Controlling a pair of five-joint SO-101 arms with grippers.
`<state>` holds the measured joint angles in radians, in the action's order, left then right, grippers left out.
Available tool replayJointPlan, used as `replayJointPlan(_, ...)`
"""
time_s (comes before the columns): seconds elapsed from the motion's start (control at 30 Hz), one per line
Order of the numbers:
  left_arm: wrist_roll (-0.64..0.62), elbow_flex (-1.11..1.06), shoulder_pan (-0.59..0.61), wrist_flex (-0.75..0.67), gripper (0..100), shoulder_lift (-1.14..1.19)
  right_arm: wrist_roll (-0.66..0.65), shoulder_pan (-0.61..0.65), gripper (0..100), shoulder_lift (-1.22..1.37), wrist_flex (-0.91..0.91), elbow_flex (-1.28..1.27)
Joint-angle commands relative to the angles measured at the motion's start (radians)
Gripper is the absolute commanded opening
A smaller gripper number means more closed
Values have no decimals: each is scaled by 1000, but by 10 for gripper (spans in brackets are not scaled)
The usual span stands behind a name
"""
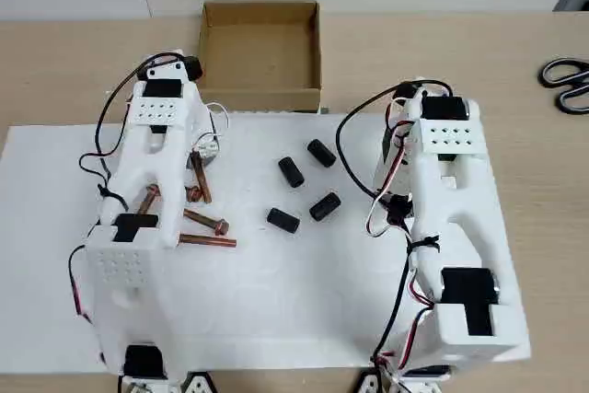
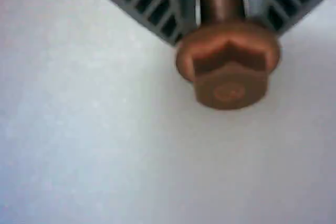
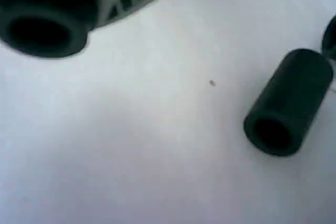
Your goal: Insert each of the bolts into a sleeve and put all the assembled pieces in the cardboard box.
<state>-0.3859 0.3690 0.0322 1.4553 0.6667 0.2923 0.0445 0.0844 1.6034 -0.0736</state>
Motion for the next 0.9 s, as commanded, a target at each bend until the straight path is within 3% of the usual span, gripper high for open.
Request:
replayJointPlan(0.0,6,12,0,-15,59,8,-2,2,2,-47,-10,5)
replayJointPlan(0.37,0,36,-3,40,6,6,-5,4,2,-54,-10,11)
replayJointPlan(0.6,5,352,-2,301,6,6,-6,54,2,-56,93,149)
replayJointPlan(0.87,6,553,-15,298,6,-150,-9,133,2,-160,116,298)
